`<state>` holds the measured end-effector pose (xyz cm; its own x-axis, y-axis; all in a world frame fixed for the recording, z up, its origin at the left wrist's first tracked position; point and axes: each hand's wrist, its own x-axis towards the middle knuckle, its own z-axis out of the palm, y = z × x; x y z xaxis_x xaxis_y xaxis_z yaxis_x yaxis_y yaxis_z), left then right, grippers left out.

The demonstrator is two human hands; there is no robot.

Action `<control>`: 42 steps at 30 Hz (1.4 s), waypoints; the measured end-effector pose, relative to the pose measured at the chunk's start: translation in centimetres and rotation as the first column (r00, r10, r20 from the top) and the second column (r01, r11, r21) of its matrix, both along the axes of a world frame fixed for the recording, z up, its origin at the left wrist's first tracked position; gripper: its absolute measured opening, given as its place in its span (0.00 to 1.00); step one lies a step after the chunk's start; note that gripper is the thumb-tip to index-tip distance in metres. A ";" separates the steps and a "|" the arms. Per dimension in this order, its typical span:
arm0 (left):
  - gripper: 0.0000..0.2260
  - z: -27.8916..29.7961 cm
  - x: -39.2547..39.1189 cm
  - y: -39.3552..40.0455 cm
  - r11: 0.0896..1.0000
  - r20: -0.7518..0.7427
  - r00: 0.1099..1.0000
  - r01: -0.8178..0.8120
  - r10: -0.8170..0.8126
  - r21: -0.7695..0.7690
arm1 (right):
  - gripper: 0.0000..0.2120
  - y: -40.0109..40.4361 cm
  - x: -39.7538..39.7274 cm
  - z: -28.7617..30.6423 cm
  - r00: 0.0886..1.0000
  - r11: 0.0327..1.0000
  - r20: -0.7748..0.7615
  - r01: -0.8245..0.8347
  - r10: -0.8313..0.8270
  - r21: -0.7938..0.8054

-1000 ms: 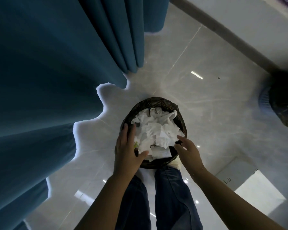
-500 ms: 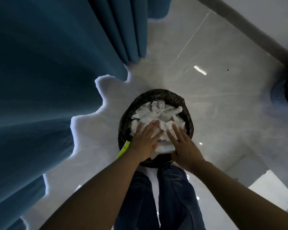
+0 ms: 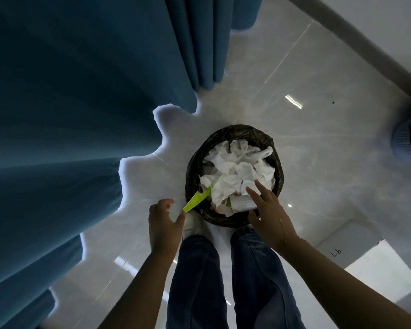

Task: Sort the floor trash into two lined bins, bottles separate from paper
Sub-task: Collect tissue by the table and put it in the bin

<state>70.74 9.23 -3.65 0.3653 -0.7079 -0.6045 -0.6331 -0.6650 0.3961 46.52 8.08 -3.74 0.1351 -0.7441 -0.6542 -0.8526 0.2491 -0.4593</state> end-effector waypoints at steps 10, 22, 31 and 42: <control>0.07 -4.8 -2.5 0.3 0.714 -0.204 0.689 -0.629 0.695 0.307 | 0.23 -0.8 1.1 0.1 0.999 1.000 0.037 0.002 -0.002 -0.002; 0.03 3.8 -4.3 -0.4 0.995 -0.312 0.949 -0.068 0.043 -0.069 | 0.18 1.0 -3.3 1.0 0.960 0.959 -0.006 0.281 -0.281 0.037; 0.10 -2.8 -10.7 -2.6 0.984 -0.161 0.984 -0.049 0.077 0.174 | 0.17 1.6 -5.9 -0.1 0.622 0.561 -0.072 0.745 -0.780 0.362; 0.23 -2.3 -5.5 1.6 0.784 -0.300 0.725 -0.561 0.620 0.264 | 0.20 3.2 -3.3 -3.6 0.103 0.048 -0.070 0.833 -0.992 0.552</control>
